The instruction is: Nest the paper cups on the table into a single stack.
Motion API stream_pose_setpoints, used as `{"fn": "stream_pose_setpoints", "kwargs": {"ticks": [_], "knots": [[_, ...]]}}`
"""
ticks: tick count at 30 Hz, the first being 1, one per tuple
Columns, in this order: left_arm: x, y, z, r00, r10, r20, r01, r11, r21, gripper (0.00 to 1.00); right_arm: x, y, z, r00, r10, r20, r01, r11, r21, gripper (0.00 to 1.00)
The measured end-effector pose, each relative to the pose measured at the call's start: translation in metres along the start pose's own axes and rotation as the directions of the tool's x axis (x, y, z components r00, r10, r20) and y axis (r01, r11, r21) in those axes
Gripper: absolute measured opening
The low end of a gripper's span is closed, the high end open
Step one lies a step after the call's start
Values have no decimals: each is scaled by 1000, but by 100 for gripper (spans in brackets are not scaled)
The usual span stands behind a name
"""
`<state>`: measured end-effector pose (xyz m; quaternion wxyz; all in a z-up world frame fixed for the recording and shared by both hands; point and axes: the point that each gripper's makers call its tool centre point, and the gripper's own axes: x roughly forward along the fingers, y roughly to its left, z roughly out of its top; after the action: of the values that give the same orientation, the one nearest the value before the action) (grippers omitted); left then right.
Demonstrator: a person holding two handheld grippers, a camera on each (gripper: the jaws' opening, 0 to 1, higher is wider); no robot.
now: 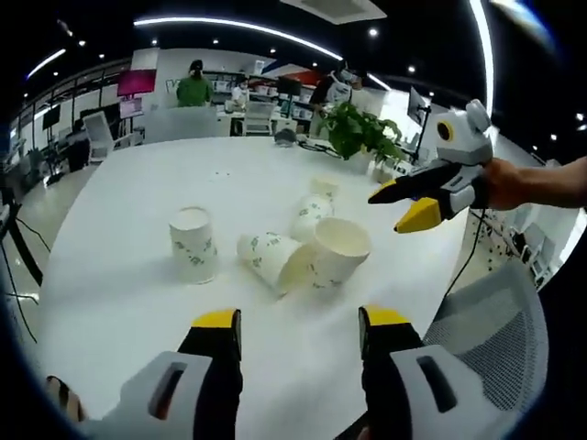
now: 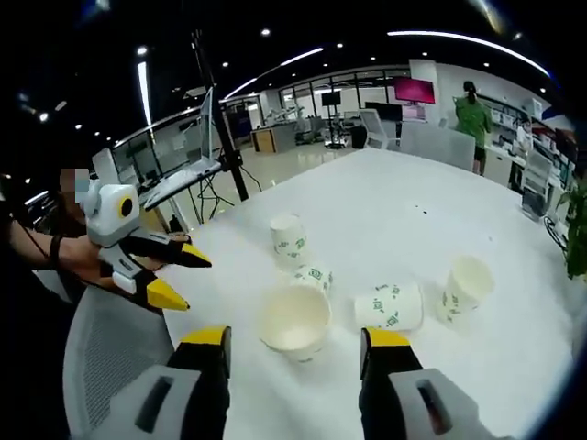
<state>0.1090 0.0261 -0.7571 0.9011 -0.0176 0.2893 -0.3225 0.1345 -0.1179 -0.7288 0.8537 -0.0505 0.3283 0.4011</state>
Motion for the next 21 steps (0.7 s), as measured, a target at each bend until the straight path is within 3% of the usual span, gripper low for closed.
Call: {"fn": "stream_pose_setpoints", "kwargs": {"ticks": [5, 21], "knots": [[-2, 0, -3, 1000, 12, 4, -12, 1000, -27, 56, -1, 1, 3, 1000, 0, 6, 0, 1000, 7, 55], [-2, -1, -13, 1000, 11, 4, -11, 998, -54, 58, 0, -8, 29, 999, -14, 36, 14, 1000, -11, 50]]}}
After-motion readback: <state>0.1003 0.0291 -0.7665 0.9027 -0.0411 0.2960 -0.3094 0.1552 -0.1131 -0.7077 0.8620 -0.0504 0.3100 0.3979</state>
